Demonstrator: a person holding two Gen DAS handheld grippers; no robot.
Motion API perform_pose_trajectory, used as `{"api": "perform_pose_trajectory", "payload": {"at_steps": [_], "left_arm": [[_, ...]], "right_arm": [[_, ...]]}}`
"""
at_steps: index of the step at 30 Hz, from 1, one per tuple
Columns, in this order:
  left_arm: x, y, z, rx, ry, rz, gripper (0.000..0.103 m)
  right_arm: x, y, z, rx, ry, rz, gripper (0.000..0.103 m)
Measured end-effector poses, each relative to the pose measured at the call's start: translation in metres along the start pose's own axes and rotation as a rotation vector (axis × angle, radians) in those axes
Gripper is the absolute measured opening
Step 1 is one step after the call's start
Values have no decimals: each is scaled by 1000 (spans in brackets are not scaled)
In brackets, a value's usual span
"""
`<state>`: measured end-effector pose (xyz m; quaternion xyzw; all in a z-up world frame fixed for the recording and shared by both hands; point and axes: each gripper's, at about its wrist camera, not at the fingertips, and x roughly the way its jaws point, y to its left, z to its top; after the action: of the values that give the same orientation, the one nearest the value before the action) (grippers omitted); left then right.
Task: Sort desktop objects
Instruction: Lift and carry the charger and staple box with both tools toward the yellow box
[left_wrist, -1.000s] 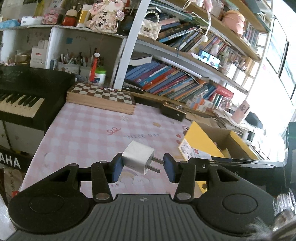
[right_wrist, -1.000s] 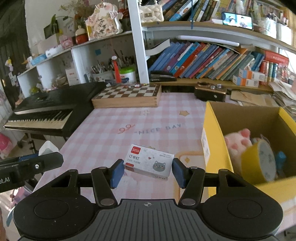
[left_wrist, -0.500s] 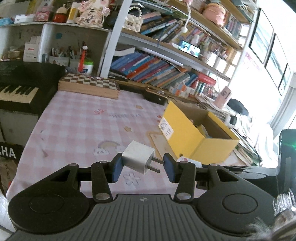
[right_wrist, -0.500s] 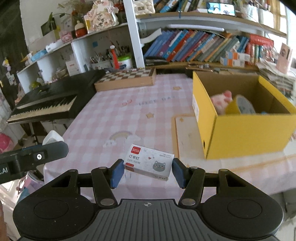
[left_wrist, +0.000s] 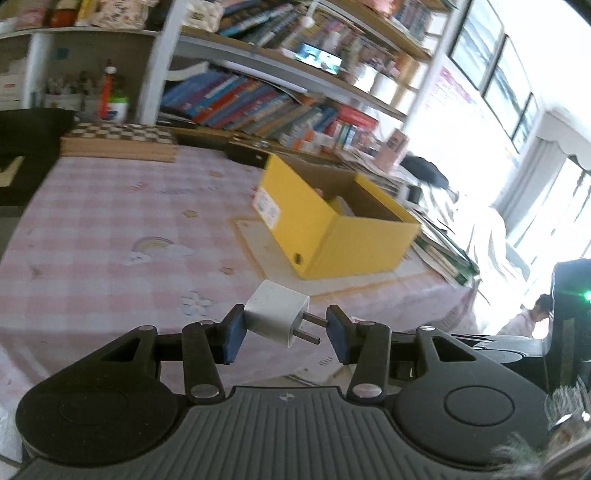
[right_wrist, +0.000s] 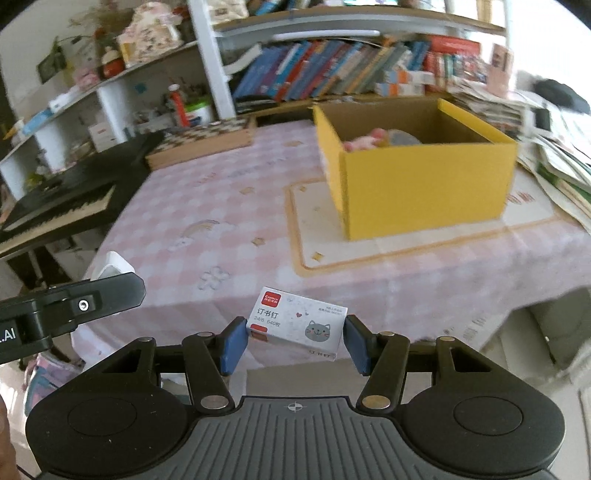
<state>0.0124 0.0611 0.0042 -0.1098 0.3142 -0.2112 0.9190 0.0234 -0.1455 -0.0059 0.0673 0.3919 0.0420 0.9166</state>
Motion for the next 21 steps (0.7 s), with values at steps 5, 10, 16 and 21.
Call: {"api": "perform_pose_trajectory", "payload": {"at_steps": [5,10,16,21], "left_arm": [[15,-19,-2,40,35,-63,44],[29,-38,-5,80,69,-123,44],[47,-56,-1,102,87,-161,44],[62,-71,2,118,99,-186,44]], "right_arm": [[-10,-21,-10,57,0,-52,57],[-16,-42,-17,111,5,-91,57],[-20,-60,-16,139,0,-125,57],[-19,-76,-9,151,-3,-141,57]]}}
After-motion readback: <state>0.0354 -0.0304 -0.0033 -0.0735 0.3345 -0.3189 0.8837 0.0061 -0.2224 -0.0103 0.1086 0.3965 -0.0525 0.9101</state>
